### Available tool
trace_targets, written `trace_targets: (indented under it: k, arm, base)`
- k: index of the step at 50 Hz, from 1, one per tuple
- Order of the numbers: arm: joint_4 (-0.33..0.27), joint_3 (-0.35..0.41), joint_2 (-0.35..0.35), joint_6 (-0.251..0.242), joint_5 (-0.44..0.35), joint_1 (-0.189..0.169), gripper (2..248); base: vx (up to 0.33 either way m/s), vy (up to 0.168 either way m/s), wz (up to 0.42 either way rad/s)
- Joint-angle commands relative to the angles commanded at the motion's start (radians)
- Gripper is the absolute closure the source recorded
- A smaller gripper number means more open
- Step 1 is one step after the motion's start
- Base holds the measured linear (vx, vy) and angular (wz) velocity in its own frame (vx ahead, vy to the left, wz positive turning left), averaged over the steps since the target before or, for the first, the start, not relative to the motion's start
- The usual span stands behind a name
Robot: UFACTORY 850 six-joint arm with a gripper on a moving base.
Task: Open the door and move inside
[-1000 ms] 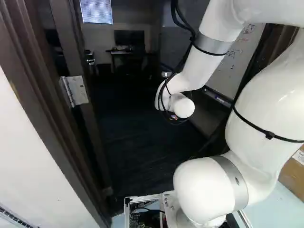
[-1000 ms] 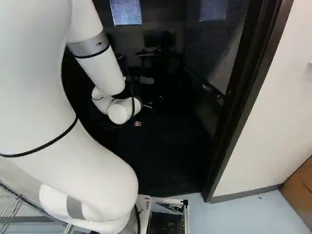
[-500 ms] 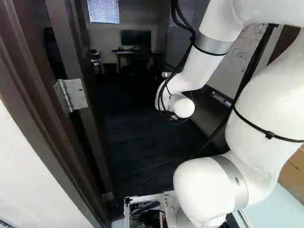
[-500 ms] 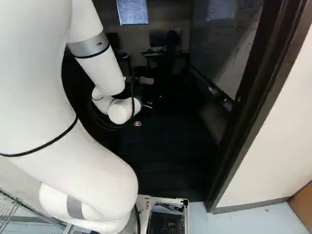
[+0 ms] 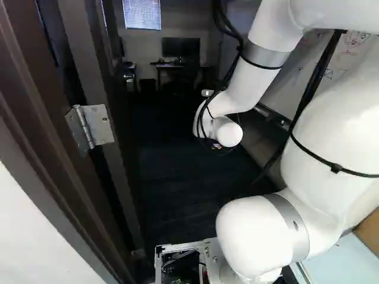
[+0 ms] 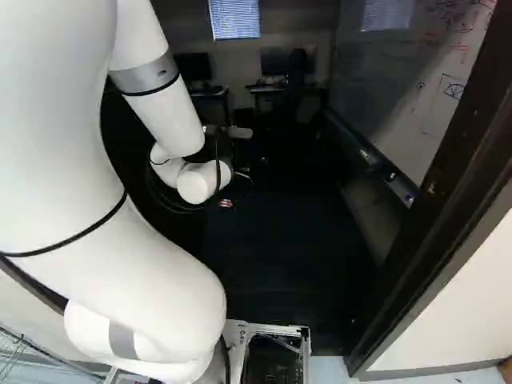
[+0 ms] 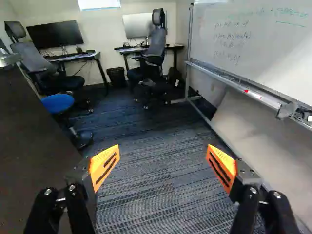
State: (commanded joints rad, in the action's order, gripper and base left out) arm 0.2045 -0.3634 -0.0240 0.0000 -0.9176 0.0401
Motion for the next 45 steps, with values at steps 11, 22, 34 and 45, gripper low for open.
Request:
trace_targets:
  k: [11, 22, 34, 45]
  arm:
    - [0.0, 0.0, 0.0, 0.0, 0.0, 0.0, 3]
    - [0.0, 0.0, 0.0, 0.0, 0.0, 0.0, 3]
    - [0.0, 0.0, 0.0, 0.0, 0.0, 0.0, 3]
    - [0.0, 0.0, 0.0, 0.0, 0.0, 0.0, 3]
  base:
    - [0.184, -0.039, 0.003]
    - [0.189, -0.038, 0.001]
    - [0.159, -0.046, 0.003]
    - [0.132, 0.023, 0.089]
